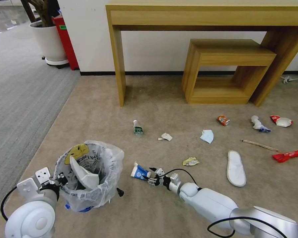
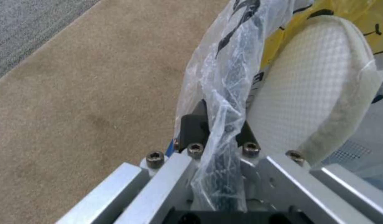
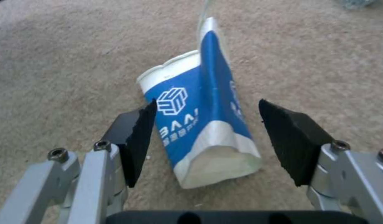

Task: Pick up the trash bin and place the garbage on the floor into it.

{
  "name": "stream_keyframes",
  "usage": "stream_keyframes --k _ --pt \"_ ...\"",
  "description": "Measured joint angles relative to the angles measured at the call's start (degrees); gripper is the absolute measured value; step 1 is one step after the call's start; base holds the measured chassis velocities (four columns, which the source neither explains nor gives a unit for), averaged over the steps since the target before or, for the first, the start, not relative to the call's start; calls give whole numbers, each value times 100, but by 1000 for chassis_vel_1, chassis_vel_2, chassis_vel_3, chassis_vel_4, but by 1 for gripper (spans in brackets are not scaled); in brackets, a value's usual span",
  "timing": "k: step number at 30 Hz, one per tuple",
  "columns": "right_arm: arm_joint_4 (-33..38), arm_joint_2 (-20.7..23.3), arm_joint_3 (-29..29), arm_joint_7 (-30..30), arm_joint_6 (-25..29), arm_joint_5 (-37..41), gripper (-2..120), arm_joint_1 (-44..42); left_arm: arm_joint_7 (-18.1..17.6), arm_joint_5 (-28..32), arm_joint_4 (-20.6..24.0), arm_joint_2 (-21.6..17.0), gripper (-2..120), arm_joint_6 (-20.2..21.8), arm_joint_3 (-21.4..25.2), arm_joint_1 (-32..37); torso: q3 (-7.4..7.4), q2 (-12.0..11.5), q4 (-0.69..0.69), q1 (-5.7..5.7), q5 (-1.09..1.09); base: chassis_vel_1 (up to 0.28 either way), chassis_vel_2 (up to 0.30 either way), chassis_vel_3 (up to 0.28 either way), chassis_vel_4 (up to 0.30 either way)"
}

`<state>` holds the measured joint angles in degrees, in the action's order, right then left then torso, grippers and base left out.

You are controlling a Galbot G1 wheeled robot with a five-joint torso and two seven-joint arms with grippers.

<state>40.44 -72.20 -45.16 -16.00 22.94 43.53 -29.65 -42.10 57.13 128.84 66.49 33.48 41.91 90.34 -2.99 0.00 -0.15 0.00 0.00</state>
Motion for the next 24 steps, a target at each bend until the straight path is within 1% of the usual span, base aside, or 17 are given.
stream_keyframes --k 7,9,11,13,15,16,17,18,19,20,22,23,24 --pt "-346 -209 -244 -44 23 -4 65 107 8 1 102 -15 1 -29 34 60 0 0 0 0 0 0 0 0 0" --pt "-516 -306 -318 -70 35 -16 59 180 20 1 135 -1 1 -38 34 86 0 0 0 0 0 0 0 0 0" --pt "-574 -340 -338 -73 39 -21 58 209 24 -2 136 7 1 -44 34 92 0 0 -1 0 0 0 0 0 0" --pt "-743 -440 -367 -79 70 -47 50 275 31 -17 138 26 1 -55 35 107 0 0 0 0 1 0 0 0 0" --pt "-790 -470 -370 -81 76 -57 49 290 36 -20 140 30 1 -60 34 116 0 0 0 0 0 0 0 0 0" --pt "-865 -511 -371 -94 87 -78 43 307 47 -24 147 34 1 -70 35 128 0 0 0 0 0 0 0 0 0" --pt "-894 -527 -369 -102 91 -92 41 310 50 -26 150 34 1 -74 34 130 0 0 0 0 0 0 0 0 0" --pt "-961 -565 -360 -111 105 -124 35 310 56 -27 157 34 1 -83 35 131 0 0 -1 0 0 0 0 0 0" --pt "-961 -565 -360 -111 105 -124 35 310 56 -27 157 34 1 -83 35 131 0 0 -1 0 0 0 0 0 0" --pt "-1061 -623 -328 -124 128 -200 29 310 59 -28 160 34 1 -92 37 129 0 0 -1 0 0 0 0 0 0" --pt "-1191 -693 -276 -161 162 -303 21 307 60 -29 160 35 1 -97 34 124 0 0 -1 0 0 0 0 0 0" --pt "-1191 -693 -276 -161 162 -303 21 307 60 -29 160 35 1 -97 34 124 0 0 -1 0 0 0 0 0 0" --pt "-1235 -716 -257 -172 170 -333 17 304 60 -32 160 38 1 -99 30 122 0 0 0 0 0 0 0 0 0"
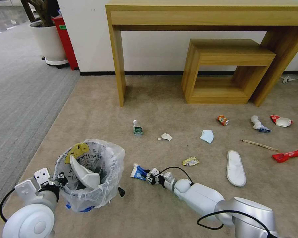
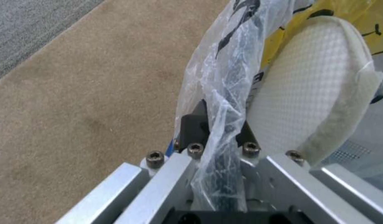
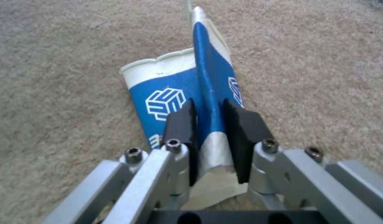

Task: Pick up the trash bin and place the garbage on the floor into it.

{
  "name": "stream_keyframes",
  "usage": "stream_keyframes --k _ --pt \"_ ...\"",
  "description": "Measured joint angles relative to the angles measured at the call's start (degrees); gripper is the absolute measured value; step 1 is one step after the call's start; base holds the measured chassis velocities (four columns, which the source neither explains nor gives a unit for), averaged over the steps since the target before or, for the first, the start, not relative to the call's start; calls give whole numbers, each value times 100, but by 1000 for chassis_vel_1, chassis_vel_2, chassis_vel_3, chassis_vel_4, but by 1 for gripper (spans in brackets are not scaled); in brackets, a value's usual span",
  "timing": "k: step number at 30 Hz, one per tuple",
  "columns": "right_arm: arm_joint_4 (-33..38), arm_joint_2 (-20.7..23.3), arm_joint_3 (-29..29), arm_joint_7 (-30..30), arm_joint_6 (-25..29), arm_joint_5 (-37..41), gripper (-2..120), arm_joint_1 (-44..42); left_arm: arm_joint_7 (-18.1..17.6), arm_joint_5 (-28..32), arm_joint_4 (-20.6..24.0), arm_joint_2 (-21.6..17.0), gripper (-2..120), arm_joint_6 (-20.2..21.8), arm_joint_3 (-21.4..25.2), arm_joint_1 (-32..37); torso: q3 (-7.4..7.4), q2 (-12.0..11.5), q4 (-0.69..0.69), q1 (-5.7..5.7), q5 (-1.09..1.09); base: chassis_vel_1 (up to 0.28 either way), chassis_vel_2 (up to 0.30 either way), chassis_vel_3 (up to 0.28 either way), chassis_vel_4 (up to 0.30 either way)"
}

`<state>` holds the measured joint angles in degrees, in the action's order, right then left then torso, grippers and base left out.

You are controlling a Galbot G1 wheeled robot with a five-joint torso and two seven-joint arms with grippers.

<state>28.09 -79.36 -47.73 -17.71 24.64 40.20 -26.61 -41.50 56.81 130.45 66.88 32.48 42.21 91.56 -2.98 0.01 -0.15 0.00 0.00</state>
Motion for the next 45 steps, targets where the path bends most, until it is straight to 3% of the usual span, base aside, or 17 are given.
stream_keyframes --k 6,13,17,20,21,24,30,31,33,34,39,45 --pt "-35 -10 94 -12 52 -105 1 -55 3 -2 -27 -15 1 -12 -14 -45 0 0 0 0 0 0 0 0 0" --pt "429 252 166 24 90 -13 1 -92 4 -2 -130 -42 1 -12 -36 -85 -1 0 0 0 0 0 0 0 0" --pt "1212 695 322 166 71 284 1 -138 4 -4 -212 -58 1 -13 -69 -149 -1 0 0 0 -2 0 0 0 0" --pt "2092 1396 714 275 66 426 1 -240 -8 -10 -285 -64 1 -13 -111 -206 -1 0 -1 0 0 0 0 0 0" --pt "2092 1396 714 275 66 426 1 -240 -8 -10 -285 -64 1 -13 -111 -206 -1 0 -1 0 0 0 0 0 0" --pt "2841 1999 1140 232 205 544 1 -332 -10 -14 -318 -60 1 -13 -138 -221 -1 0 -4 0 -2 0 0 0 0" --pt "4006 2482 1665 -76 529 919 1 -392 -14 -19 -317 -53 1 -1 -156 -219 0 0 1 0 -2 0 0 0 0" --pt "4601 2624 1822 -206 569 1170 1 -392 -16 -22 -314 -51 1 5 -165 -223 -1 0 1 0 0 0 0 0 0" --pt "4840 2673 1869 -263 570 1276 1 -386 -17 -21 -312 -48 1 9 -173 -228 0 0 2 0 -1 0 0 0 0" --pt "5561 2798 1944 -419 530 1625 1 -286 -26 -25 -311 -41 1 15 -195 -250 0 0 0 0 1 0 0 0 0" --pt "6634 2895 1477 -502 319 2244 1 152 -38 -28 -289 -28 1 28 -215 -270 0 0 1 0 0 0 0 0 0" --pt "6889 2801 713 -504 286 2471 1 602 -55 -21 -237 -18 1 36 -222 -281 0 0 -1 0 0 0 0 0 0"
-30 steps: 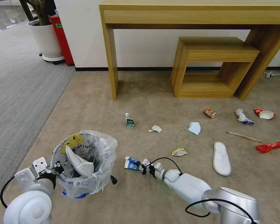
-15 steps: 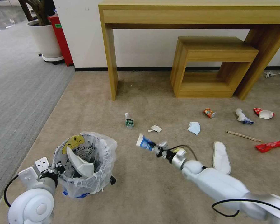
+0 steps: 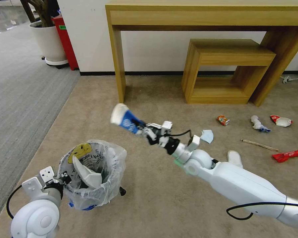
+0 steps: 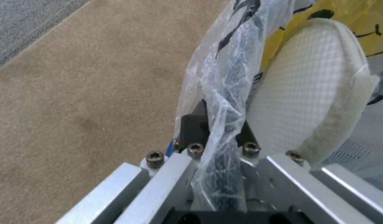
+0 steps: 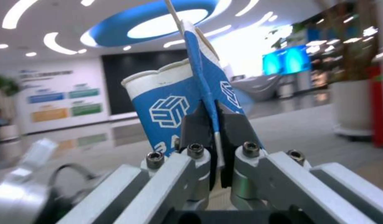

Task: Pick up the trash bin and place the garbage on the floor into it.

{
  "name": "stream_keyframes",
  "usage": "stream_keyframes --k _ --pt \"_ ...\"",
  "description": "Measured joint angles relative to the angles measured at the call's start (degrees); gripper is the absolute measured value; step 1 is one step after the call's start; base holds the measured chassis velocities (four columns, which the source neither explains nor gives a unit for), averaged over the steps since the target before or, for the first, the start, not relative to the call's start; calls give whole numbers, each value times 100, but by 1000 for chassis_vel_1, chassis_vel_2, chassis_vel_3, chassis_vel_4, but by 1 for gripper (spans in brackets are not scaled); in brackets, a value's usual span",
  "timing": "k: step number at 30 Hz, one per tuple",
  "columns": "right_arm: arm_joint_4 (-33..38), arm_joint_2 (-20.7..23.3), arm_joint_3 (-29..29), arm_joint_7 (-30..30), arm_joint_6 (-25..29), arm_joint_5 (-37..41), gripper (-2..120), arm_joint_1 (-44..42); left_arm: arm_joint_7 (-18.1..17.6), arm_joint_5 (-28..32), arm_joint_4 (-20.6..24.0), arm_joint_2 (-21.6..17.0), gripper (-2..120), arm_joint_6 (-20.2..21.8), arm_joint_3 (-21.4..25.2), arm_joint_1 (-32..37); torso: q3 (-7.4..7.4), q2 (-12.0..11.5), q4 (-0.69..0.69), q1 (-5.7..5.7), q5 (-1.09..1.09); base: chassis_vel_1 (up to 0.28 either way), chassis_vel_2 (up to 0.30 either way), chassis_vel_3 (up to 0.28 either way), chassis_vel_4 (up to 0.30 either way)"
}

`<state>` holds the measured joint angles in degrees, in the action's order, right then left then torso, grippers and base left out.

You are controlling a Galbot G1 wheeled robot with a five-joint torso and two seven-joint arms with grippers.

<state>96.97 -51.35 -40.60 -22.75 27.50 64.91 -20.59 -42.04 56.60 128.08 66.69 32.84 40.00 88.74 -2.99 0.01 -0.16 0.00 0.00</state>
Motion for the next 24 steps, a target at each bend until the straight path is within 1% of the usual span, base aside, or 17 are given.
stream_keyframes --k 2,3,6,8,10,11,14,15,18,20,22,23,24 --pt "-18 -114 -446 6 0 5 1 221 -6 5 33 8 1 5 -2 3 0 0 1 0 0 0 0 0 0" --pt "-18 -114 -446 6 0 5 1 221 -6 5 33 8 1 5 -2 3 0 0 1 0 0 0 0 0 0" --pt "-227 -328 -1027 76 20 -48 1 511 -11 6 79 26 1 9 -1 21 0 0 0 0 0 0 0 0 0" --pt "-275 -381 -1128 120 16 -52 1 564 -11 6 90 29 1 9 0 24 0 0 0 0 0 0 0 0 0" --pt "-488 -587 -1444 295 -16 -52 1 718 -11 9 128 39 1 10 8 30 0 0 0 0 0 0 0 0 0" --pt "-488 -587 -1444 295 -16 -52 1 718 -11 9 128 39 1 10 8 30 0 0 0 0 0 0 0 0 0" --pt "-820 -871 -1712 455 -35 -147 1 824 -13 23 159 39 1 10 30 31 0 0 0 0 0 0 0 0 0" --pt "-820 -871 -1712 455 -35 -147 1 824 -13 23 159 39 1 10 30 31 0 0 0 0 0 0 0 0 0" --pt "-1060 -1127 -1833 585 -72 -272 1 856 -13 35 170 38 1 10 51 38 0 0 1 0 0 0 0 0 0" --pt "-1104 -1191 -1854 599 -94 -310 2 856 -13 37 172 38 1 10 56 37 0 0 1 0 0 0 0 0 0" --pt "-1142 -1258 -1873 653 -136 -359 5 851 -13 46 179 38 1 10 65 36 0 0 1 0 0 0 0 0 0" --pt "-1150 -1267 -1879 674 -165 -380 11 839 -13 51 180 37 1 9 70 36 0 0 1 0 0 0 0 0 0" --pt "-1150 -1267 -1879 674 -165 -380 11 839 -13 51 180 37 1 9 70 36 0 0 1 0 0 0 0 0 0"
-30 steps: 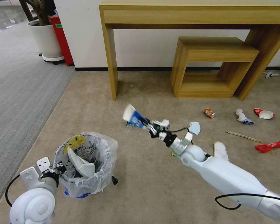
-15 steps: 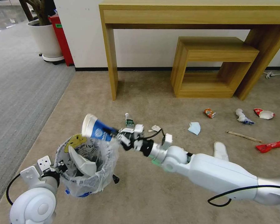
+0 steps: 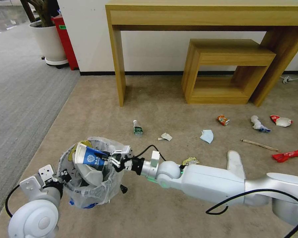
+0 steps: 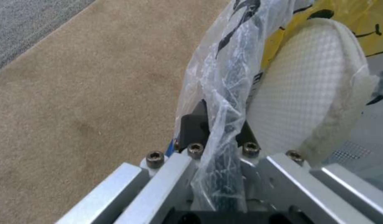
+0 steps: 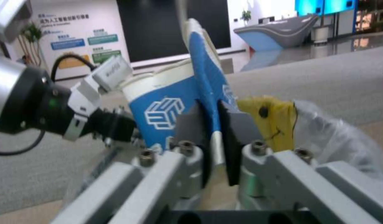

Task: Pick up the trash bin and place the garbage on the floor into it.

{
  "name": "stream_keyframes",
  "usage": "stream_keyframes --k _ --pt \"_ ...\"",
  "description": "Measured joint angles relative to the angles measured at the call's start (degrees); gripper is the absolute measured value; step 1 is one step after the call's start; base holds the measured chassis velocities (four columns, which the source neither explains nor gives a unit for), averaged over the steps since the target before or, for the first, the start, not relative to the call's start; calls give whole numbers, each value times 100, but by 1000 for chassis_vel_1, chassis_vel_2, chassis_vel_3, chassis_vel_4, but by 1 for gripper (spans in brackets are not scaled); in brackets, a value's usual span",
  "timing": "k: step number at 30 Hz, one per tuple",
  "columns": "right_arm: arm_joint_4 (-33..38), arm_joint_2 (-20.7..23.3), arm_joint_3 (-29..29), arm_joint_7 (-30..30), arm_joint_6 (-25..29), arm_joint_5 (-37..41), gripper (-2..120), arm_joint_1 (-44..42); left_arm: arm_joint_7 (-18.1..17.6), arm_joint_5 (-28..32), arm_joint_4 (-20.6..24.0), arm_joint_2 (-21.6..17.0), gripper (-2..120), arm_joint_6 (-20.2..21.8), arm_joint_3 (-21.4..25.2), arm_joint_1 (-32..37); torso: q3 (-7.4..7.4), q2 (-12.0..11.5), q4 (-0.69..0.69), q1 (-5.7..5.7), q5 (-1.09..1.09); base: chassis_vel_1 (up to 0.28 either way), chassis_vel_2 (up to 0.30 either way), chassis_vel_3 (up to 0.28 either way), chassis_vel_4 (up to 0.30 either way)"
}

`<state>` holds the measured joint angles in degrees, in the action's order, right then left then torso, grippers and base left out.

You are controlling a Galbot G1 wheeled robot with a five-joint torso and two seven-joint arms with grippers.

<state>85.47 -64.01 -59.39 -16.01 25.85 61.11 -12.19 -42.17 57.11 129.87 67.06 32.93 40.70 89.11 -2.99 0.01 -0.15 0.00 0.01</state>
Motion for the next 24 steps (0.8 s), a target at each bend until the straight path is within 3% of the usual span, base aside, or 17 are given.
stream_keyframes --k 2,11,17,24 --pt "-37 18 -1 12 -14 -55 22 -33 0 8 0 -14 1 -3 12 1 0 0 0 0 0 0 0 0 0" --pt "-77 230 217 15 2 -213 50 -171 0 18 -39 -23 1 -10 -8 -5 0 0 0 0 -1 0 0 0 0" --pt "125 518 1066 244 -80 -219 74 -434 0 8 -111 -37 1 -10 -29 -38 0 0 0 0 -2 0 0 0 0" --pt "472 891 1942 711 -331 -153 78 -827 41 5 -169 -77 1 8 -32 -66 0 0 -1 0 -2 0 0 0 0"
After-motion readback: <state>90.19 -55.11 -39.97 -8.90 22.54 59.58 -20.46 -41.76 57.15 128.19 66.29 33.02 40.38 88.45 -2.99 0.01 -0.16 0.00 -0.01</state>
